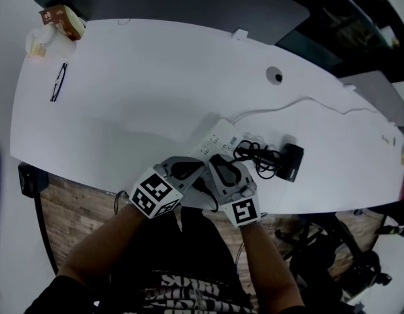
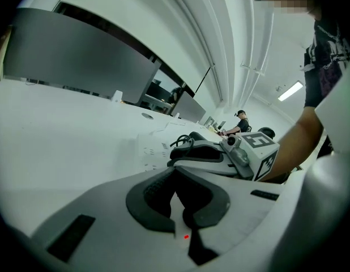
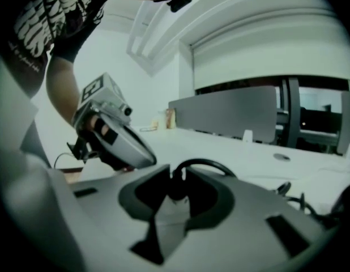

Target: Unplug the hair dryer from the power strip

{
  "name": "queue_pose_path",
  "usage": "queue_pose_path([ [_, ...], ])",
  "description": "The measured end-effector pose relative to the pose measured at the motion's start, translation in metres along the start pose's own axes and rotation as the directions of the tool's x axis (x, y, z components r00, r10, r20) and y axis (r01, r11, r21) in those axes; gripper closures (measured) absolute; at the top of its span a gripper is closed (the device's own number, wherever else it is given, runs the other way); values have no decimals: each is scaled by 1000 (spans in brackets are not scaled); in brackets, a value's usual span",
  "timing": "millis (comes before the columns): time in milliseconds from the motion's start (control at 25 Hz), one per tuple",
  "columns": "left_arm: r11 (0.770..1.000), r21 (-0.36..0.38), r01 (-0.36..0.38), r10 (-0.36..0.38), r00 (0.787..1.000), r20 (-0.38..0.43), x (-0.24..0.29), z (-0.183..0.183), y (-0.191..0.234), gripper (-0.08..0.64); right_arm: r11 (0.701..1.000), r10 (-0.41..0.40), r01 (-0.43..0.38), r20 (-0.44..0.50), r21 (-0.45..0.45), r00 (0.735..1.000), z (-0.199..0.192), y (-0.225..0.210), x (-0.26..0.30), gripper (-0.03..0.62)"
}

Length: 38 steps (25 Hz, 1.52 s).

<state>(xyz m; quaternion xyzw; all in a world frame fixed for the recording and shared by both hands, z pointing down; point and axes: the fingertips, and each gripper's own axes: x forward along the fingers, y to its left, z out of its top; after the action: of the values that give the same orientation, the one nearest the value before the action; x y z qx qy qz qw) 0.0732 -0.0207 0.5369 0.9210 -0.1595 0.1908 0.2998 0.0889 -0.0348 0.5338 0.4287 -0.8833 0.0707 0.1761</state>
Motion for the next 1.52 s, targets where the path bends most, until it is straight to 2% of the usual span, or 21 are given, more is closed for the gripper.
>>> queue_pose_path([
  [120, 1000, 16, -7, 7, 1000, 3, 1, 0, 1, 535, 1000, 6, -6, -96, 3, 995, -12, 0, 6, 494],
  [160, 1000, 12, -10, 9, 1000, 5, 1, 0, 1, 535, 1000, 18, -17, -121, 9, 993, -18, 0, 10, 469],
  [200, 1000, 6, -12, 12, 1000, 4, 1, 0, 0, 535, 999, 30, -28, -126, 21, 992, -22, -1, 12, 451],
  [360, 1000, 5, -15, 16, 1000, -5, 4, -2, -1, 535, 997, 69, -64, -141, 43, 988, -21, 1, 9, 451],
  [440, 1000, 2, -20, 20, 1000, -3, 3, -2, 2, 535, 994, 91, -83, -129, 69, 988, -14, 4, 4, 417],
  [600, 1000, 6, -26, 26, 1000, -13, 4, -4, 3, 535, 986, 86, -69, -110, 154, 990, -11, 4, -25, 414],
  [760, 999, -4, -49, 49, 999, 3, 3, -4, 5, 534, 966, 147, -117, -116, 231, 982, -17, 20, -64, 414],
  [840, 997, -16, -80, 81, 995, 63, -7, 6, 6, 535, 965, 134, -107, -103, 238, 986, -10, 22, -85, 443],
  [880, 995, -17, -97, 98, 989, 110, -16, 17, 4, 534, 970, 104, -80, -97, 229, 990, -4, 19, -95, 496],
  [1000, 988, 16, -153, 144, 955, 261, -56, 64, -10, 535, 974, 2, 6, -36, 229, 999, 29, 4, -125, 543],
  [1120, 961, 124, -247, 183, 906, 382, -97, 116, -31, 535, 972, -66, 43, 92, 231, 994, 80, -11, -147, 554],
  [1200, 929, 169, -328, 221, 862, 456, -120, 144, -52, 535, 979, -97, 65, 162, 195, 982, 112, -17, -164, 555],
  [1320, 877, 155, -454, 300, 771, 562, -149, 179, -87, 535, 982, -146, 110, 258, 151, 955, 156, -25, -188, 555],
  [1400, 841, 169, -514, 316, 721, 617, -163, 198, -109, 535, 980, -172, 128, 324, 151, 931, 181, -32, -200, 555],
  [1440, 825, 188, -533, 312, 706, 636, -169, 205, -119, 535, 980, -176, 129, 356, 151, 918, 193, -34, -205, 555],
  [1520, 798, 231, -557, 292, 692, 660, -177, 218, -139, 535, 983, -165, 118, 411, 138, 896, 214, -34, -214, 555],
])
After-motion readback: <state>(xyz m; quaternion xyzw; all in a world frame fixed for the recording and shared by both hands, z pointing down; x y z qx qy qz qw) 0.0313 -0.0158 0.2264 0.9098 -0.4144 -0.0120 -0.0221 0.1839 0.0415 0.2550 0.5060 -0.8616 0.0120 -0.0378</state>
